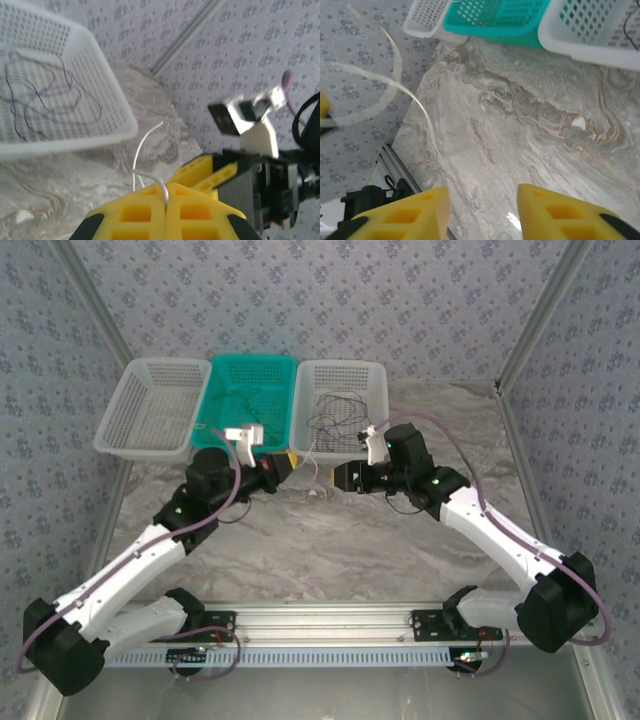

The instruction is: Untangle the cables

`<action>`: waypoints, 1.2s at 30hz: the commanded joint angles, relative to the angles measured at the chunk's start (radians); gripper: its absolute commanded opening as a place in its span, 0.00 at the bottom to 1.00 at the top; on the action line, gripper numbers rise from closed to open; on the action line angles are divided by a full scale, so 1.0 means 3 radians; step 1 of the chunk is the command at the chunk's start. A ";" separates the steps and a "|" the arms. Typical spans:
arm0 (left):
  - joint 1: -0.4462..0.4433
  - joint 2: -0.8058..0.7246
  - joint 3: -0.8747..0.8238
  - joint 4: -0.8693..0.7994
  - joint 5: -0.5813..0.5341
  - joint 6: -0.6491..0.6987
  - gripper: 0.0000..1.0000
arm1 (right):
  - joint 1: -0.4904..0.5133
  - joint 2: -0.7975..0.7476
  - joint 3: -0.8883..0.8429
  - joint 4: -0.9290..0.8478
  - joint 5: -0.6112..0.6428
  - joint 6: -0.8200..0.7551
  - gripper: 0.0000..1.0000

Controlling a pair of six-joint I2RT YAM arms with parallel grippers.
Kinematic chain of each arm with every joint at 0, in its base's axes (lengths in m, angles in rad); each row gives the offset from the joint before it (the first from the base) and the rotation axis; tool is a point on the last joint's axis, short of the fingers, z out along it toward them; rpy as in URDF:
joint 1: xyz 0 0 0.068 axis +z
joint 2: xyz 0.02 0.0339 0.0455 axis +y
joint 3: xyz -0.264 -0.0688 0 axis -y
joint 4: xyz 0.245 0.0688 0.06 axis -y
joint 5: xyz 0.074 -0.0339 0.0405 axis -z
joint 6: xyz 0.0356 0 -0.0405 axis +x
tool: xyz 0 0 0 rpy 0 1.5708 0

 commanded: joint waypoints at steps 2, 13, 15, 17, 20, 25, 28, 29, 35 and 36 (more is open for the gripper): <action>0.0261 -0.0003 0.0932 -0.0497 0.0085 0.0413 0.00 | -0.0023 -0.0243 -0.0058 0.0275 -0.0035 0.0017 0.46; 0.1881 0.0726 0.2482 -0.0716 0.0209 0.0879 0.00 | -0.0108 -0.0373 -0.0207 0.0188 0.0093 -0.0011 0.48; 0.2137 0.1009 0.2816 -0.0883 0.0125 0.0982 0.00 | -0.0123 -0.0398 -0.0223 0.0167 0.0122 -0.0013 0.48; 0.2381 0.1301 0.3065 -0.0933 0.0096 0.1029 0.00 | -0.0127 -0.0424 -0.0244 0.0140 0.0180 -0.0042 0.48; 0.2662 0.1635 0.3224 -0.0808 0.0116 0.1000 0.00 | -0.0132 -0.0459 -0.0239 0.0044 0.0237 -0.0115 0.48; 0.3077 0.2326 0.3656 -0.1019 0.0252 0.0929 0.00 | -0.0139 -0.0587 -0.0289 -0.0061 0.0368 -0.0151 0.49; 0.3221 0.2664 0.3769 -0.1082 0.0340 0.0897 0.00 | -0.0149 -0.0624 -0.0302 -0.0161 0.0492 -0.0151 0.52; 0.3235 0.2741 0.3740 -0.1089 0.0331 0.0966 0.00 | -0.0155 -0.0629 -0.0305 -0.0185 0.0542 -0.0154 0.53; 0.3235 0.2907 0.3387 -0.1079 0.0211 0.1153 0.19 | -0.0196 -0.0585 -0.0302 -0.0218 0.0571 -0.0126 0.53; 0.3238 0.2894 0.3326 -0.1072 0.0192 0.1148 0.27 | -0.0202 -0.0576 -0.0295 -0.0232 0.0560 -0.0132 0.53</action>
